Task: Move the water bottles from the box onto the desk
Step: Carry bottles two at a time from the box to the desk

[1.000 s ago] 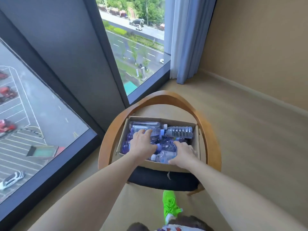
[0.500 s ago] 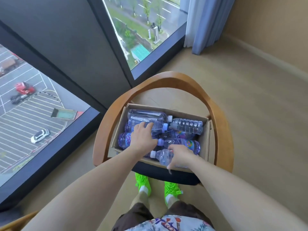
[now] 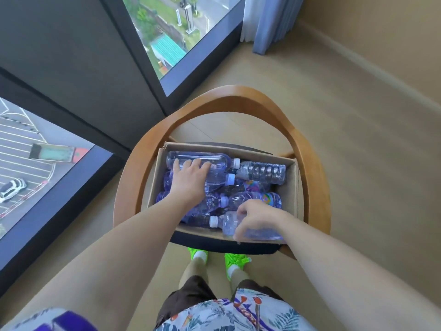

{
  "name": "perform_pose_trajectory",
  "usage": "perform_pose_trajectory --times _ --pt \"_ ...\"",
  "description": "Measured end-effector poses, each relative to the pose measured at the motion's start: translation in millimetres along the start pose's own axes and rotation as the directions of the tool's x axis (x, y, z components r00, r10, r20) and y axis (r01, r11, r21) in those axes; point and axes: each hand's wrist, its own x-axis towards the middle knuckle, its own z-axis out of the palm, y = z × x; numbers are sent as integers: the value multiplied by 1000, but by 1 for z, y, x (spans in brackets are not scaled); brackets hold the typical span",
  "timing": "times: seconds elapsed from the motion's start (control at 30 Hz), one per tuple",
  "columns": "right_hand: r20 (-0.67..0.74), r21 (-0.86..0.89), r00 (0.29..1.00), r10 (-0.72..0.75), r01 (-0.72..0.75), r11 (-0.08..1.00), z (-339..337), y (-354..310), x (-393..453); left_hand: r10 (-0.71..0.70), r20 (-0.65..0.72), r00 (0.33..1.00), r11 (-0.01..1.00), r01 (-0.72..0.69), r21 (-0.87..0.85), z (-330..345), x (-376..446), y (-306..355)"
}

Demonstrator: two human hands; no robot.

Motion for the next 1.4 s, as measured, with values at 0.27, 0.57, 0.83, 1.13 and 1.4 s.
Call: perform_pose_trajectory --times 0.27,0.57,0.83,1.13,1.4 --pt "74 495 990 121 -141 858 -5 -24 -15 33 171 985 967 12 -255 -31 10 -24" --pt "-93 688 996 1 63 722 -41 -64 -38 -194 288 938 486 347 -802 -92 -31 -38" --pt "-146 634 965 -215 259 729 -58 -102 -83 -205 247 947 -323 173 -930 -141 -108 -22" --pt "-83 413 869 -488 475 777 -22 -173 -149 -516 208 831 -383 -7 -924 -142 -229 -33" --pt "160 323 743 -650 582 746 90 -258 -207 -797 162 582 -350 -227 -909 -124 -392 -63"
